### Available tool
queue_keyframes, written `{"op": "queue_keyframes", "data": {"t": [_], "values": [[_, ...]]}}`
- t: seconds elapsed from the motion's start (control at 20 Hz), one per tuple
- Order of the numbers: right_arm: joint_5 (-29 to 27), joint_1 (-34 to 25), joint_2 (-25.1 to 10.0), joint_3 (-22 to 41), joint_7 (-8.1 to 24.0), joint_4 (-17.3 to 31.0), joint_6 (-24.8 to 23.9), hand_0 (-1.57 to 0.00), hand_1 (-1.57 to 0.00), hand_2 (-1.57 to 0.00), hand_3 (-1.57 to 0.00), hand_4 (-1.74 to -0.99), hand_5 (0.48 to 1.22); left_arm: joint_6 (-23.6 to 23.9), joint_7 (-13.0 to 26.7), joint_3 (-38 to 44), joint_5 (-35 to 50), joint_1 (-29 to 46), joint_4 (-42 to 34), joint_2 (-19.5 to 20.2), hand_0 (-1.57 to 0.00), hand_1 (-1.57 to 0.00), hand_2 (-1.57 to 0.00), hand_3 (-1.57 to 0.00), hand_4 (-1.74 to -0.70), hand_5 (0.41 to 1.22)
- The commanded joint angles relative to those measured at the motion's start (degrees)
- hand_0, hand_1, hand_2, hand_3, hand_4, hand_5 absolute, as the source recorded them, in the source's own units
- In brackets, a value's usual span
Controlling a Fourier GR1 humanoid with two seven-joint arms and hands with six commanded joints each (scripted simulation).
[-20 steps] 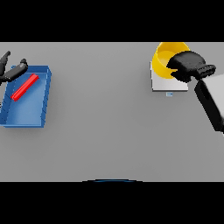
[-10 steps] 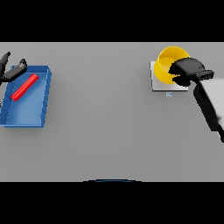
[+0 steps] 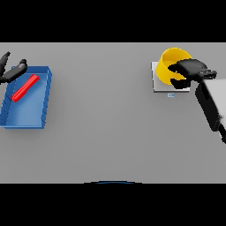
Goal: Pick up the red beaker and tilt it to pour out 1 green nut into yellow bowl. Pick up the yellow bowl and place it on the metallic measuring scale.
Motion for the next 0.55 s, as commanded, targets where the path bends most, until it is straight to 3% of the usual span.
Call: {"op": "queue_keyframes", "data": {"t": [0.0,0.2,0.5], "values": [[-0.36,-0.25,-0.54,-0.23,0.13,-0.11,1.26,-0.61,-0.56,-0.47,-0.39,-1.496,0.89,-0.07,-0.41,0.14,0.16,0.51,-0.03,0.1,0.0,0.0,0.0,0.0,-0.84,0.764],[0.54,-0.28,0.02,0.74,-0.35,0.24,0.96,-0.25,-0.24,-0.19,-0.16,-1.448,0.824,0.1,0.33,-0.42,-0.26,0.62,-0.47,-0.15,0.0,0.0,0.0,0.0,-0.83,0.75],[1.21,-0.24,-0.48,1.55,0.17,0.11,2.27,-0.06,-0.06,-0.05,-0.04,-1.39,0.779,-0.12,0.11,-0.26,-0.26,-0.02,0.05,0.03,0.0,0.0,0.0,0.0,-0.83,0.76]]}}
